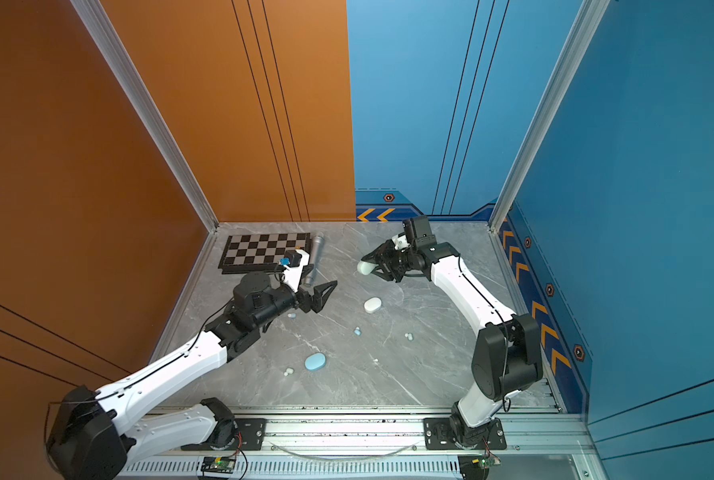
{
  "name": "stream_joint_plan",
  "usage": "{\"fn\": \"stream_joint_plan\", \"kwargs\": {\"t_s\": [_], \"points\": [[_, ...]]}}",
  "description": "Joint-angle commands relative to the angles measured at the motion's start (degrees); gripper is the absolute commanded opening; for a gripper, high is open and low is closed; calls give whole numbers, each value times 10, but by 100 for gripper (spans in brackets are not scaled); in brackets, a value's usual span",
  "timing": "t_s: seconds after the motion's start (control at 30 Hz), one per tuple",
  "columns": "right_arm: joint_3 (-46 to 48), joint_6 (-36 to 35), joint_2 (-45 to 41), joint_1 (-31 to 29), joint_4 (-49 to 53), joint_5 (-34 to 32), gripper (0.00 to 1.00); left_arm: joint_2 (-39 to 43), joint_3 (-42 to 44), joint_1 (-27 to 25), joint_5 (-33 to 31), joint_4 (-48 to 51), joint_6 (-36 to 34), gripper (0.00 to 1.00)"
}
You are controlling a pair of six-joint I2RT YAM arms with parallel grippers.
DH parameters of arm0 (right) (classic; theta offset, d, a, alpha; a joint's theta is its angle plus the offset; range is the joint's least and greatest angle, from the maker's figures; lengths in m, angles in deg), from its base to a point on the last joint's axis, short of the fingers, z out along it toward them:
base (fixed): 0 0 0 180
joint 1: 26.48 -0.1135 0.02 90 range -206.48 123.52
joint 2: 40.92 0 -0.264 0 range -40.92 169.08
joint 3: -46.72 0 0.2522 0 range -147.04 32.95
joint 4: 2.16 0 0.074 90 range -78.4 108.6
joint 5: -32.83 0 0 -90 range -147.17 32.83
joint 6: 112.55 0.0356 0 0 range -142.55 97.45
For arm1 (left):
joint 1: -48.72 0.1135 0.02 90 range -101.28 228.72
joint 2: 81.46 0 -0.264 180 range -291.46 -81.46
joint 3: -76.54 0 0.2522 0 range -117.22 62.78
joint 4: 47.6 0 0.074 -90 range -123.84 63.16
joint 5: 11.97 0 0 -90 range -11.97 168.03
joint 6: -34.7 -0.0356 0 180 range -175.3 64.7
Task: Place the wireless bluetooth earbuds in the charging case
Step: 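Lift the pale green case with the right gripper and carry it toward the left gripper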
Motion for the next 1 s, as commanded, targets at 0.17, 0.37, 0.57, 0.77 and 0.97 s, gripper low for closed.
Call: {"fn": "stream_joint_plan", "kwargs": {"t_s": [0.17, 0.37, 0.57, 0.77, 0.97], "points": [[17, 159, -9, 5, -184, 100, 28, -116, -61, -16, 48, -144, 43, 81], [31, 157, -18, 10, -188, 145, 28, -174, -85, -26, 32, -194, 65, 81], [47, 153, -33, 14, -190, 162, 27, -213, -115, -33, 26, -214, 75, 77], [55, 153, -44, 21, -189, 164, 27, -239, -137, -34, 38, -216, 79, 64], [54, 156, -49, 29, -192, 158, 27, -250, -142, -33, 50, -216, 87, 48]]}}
